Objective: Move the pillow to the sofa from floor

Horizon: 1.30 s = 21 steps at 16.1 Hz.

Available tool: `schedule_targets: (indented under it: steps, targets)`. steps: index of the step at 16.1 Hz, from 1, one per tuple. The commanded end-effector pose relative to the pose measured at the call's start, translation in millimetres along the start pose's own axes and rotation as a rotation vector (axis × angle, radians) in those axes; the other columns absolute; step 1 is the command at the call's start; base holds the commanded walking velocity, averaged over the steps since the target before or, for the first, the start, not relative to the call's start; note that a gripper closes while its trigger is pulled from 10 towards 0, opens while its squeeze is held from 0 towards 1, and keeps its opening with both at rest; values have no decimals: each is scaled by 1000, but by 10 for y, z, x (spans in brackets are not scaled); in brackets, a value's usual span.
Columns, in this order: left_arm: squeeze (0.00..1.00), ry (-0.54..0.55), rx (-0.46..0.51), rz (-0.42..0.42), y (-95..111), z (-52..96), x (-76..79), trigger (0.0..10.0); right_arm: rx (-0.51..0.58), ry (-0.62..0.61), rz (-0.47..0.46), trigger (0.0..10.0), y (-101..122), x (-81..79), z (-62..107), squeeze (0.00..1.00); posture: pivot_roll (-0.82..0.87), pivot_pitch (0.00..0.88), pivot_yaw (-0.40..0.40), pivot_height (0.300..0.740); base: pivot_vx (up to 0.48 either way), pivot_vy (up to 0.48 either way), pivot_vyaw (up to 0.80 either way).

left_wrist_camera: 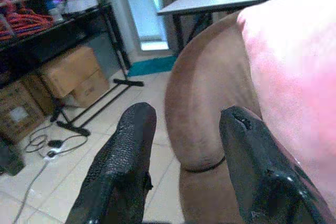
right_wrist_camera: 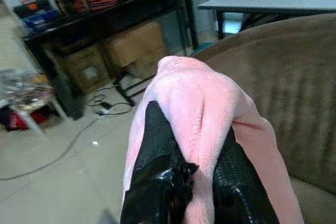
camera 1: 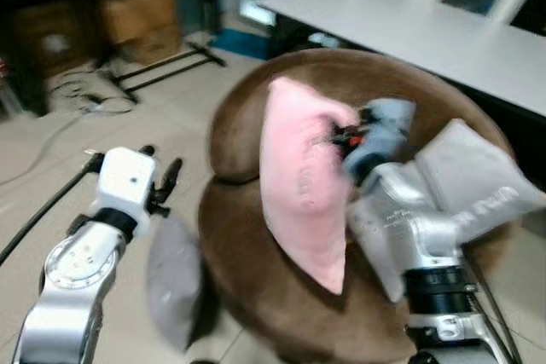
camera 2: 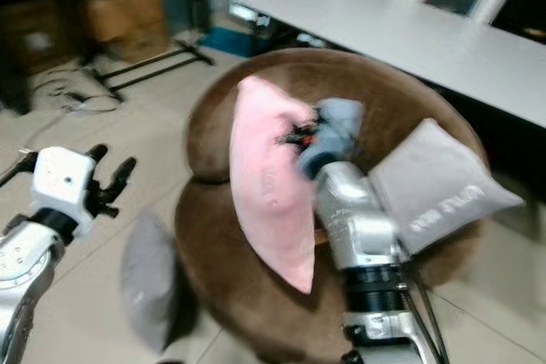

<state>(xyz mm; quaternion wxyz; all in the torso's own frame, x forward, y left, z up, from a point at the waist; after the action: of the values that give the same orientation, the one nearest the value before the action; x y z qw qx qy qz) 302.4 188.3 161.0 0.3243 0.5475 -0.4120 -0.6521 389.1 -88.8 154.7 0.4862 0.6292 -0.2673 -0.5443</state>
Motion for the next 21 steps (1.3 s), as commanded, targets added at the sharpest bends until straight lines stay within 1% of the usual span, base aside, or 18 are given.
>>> schedule_targets:
  steps: [1,7,10,11,13,16,18,19,20,21]
  targets:
    - [0,-29,25,1,72,-10,84,10000,72,-41,27,10000,230,149,45,0,129,0,-55,740,262,0,0]
    - [0,-38,24,6,75,-8,96,10000,65,-47,10,10000,219,169,49,0,130,0,-54,740,266,0,-70]
    - [0,-40,23,-1,74,-9,96,10000,70,-34,5,10000,223,146,53,0,130,0,-53,740,264,0,-775]
    - [0,-41,19,-11,68,-11,101,10000,63,-21,20,10000,215,117,48,0,131,0,-52,740,0,0,0]
    - [0,-79,-5,-34,7,16,159,10000,44,21,40,10000,192,7,15,0,131,0,-52,740,0,0,0]
    - [0,-168,-38,-46,-80,109,244,10000,3,45,30,10000,93,-87,-42,0,141,0,-54,740,0,0,0]
    - [0,-249,-66,-72,-142,194,309,10000,-25,100,30,10000,16,-285,-112,0,151,0,-51,740,0,0,0]
    - [0,-268,-72,-78,-157,211,313,10000,-29,118,16,10000,-2,-376,-154,0,151,0,-51,740,0,0,0]
    - [0,-283,-70,-78,-149,227,320,10000,-31,128,3,10000,-7,-426,-174,0,159,0,-46,740,0,0,0]
    - [0,-323,-65,-79,-136,270,346,10000,-31,140,-33,10000,-11,-536,-251,0,159,0,-40,740,0,0,0]
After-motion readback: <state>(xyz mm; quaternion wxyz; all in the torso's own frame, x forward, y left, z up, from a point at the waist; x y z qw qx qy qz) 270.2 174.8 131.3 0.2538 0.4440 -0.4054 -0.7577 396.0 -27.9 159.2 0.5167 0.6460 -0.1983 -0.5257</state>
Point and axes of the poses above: a point about 5 cm out from each wrist's last joint towards the gripper, its own z axis pointing back from the gripper into the wrist, its own y axis along the axis of the wrist's last joint, x = y × z, the point moved 6 cm from there along -z, pointing out of the wrist towards the gripper, and after that the axes turned 8 degrees about -z, right-handed, at the moved point
